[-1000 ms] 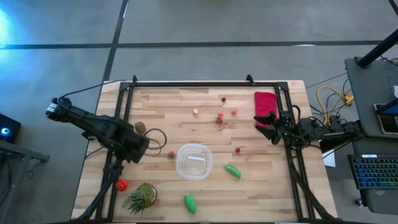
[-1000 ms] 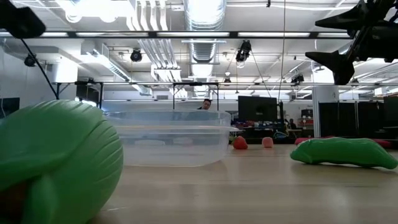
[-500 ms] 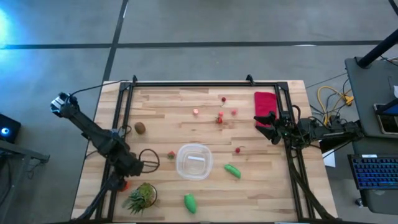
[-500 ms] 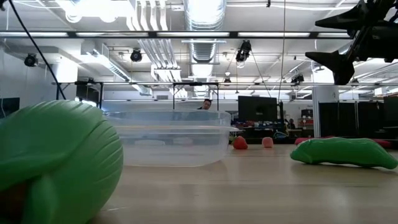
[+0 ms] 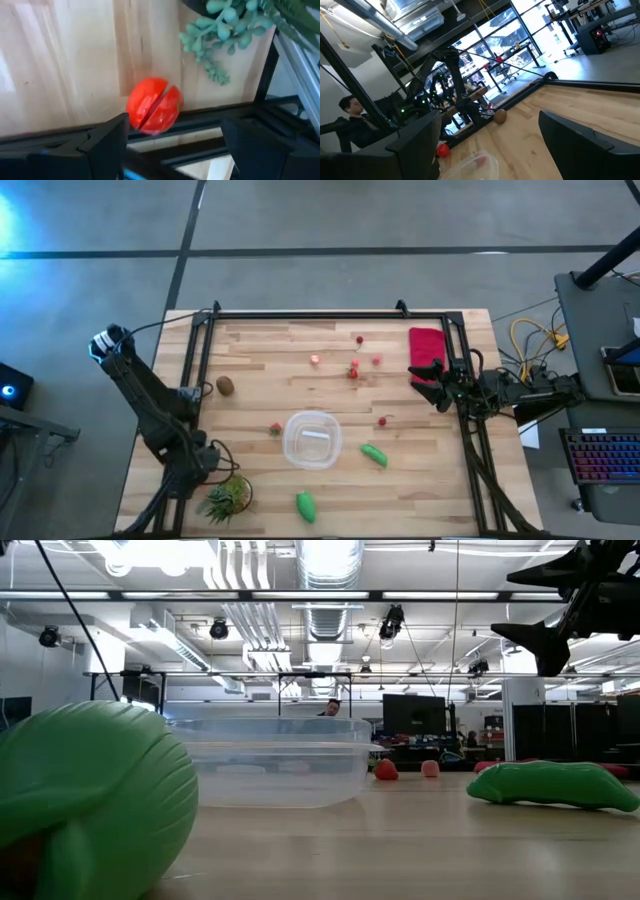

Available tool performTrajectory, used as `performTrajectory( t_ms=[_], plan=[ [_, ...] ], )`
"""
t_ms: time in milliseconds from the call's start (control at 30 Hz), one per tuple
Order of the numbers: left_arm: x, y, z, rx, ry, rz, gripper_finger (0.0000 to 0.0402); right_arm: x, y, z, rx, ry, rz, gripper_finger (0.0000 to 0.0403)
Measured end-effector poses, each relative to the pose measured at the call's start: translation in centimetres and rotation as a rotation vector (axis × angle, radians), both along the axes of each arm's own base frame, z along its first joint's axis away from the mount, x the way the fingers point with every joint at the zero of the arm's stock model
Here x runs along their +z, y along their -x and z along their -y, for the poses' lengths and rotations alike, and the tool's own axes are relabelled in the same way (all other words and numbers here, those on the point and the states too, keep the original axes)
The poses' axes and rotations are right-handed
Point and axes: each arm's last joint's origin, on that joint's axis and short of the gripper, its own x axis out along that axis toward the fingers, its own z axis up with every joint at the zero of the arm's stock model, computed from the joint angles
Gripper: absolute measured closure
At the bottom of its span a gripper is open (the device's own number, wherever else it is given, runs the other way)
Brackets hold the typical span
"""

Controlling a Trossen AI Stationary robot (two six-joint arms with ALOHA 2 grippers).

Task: Pick and placing Produce into tupperware
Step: Put the tomato into the bin

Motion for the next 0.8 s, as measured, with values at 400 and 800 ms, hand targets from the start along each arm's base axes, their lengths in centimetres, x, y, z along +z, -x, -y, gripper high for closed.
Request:
performTrajectory(
  t_ms=[400,800],
  plan=[
    [-2.1,-0.8,1.4,0.011,0.010,0.001,0.0102,0.0,0.0,0.0,0.000,0.000,0.000,0.0076],
    [-1.9,-0.3,1.2,-0.017,0.056,-0.106,0.0102,0.0,0.0,0.0,0.000,0.000,0.000,0.0076]
  ],
)
